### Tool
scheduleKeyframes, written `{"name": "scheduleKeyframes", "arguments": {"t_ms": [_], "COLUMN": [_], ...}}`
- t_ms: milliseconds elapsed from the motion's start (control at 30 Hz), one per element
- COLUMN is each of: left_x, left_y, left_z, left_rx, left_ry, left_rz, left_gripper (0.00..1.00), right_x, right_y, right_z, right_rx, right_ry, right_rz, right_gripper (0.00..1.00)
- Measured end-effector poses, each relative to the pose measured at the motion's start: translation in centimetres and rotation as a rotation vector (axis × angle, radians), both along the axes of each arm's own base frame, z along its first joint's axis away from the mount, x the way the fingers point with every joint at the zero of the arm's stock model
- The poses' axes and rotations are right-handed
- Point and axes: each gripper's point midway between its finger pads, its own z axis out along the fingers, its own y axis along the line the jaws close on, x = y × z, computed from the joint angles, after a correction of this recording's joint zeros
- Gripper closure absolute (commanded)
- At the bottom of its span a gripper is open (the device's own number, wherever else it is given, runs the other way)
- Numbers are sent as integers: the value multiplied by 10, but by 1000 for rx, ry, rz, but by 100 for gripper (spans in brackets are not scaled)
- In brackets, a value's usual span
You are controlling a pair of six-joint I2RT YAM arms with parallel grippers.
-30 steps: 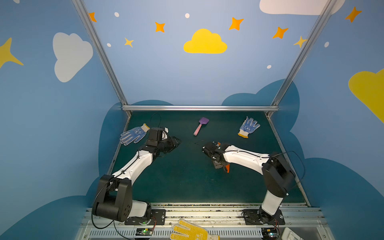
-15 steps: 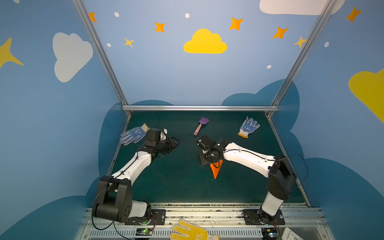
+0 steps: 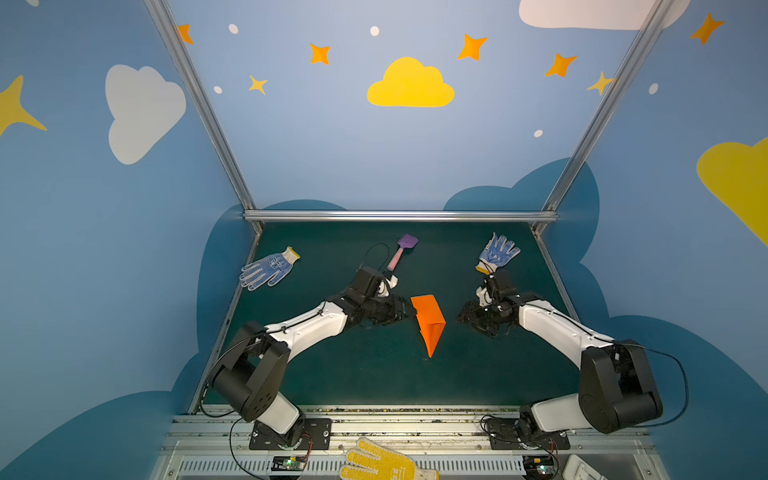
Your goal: Fold a paper plane with a square sheet of paper (fold left side to right side)
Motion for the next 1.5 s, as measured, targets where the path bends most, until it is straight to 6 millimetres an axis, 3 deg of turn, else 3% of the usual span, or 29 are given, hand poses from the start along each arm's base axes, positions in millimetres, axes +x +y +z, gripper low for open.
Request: {"name": "scheduleKeyframes", "arguments": {"t_ms": [233, 367, 633, 833, 1000, 1500], "left_x": [-21, -22, -6, 11, 15, 21], "left_y": [-77, -91, -78, -65, -53, -45], "left_z": [-13, -34, -68, -79, -104, -106], "left_rx": [-22, -1, 59, 69, 100, 60], "left_ry": [17, 45, 85, 93, 123, 110], "left_rz": [-149, -166, -114, -75, -57, -51], "left_gripper": [64, 67, 69, 69, 70, 72], "right_x": [2, 4, 8, 7, 5, 22], "right_y": [-3, 1, 10, 20, 38, 69], "right_z": [-8, -8, -6, -16, -24, -27], "right_rx": [141, 183, 240, 278, 301, 358], "right_ry": [15, 10, 0, 36, 56, 38], "right_rz": [-59, -56, -30, -1, 53, 102], "right_gripper": [40, 40, 40, 40, 40, 42]}}
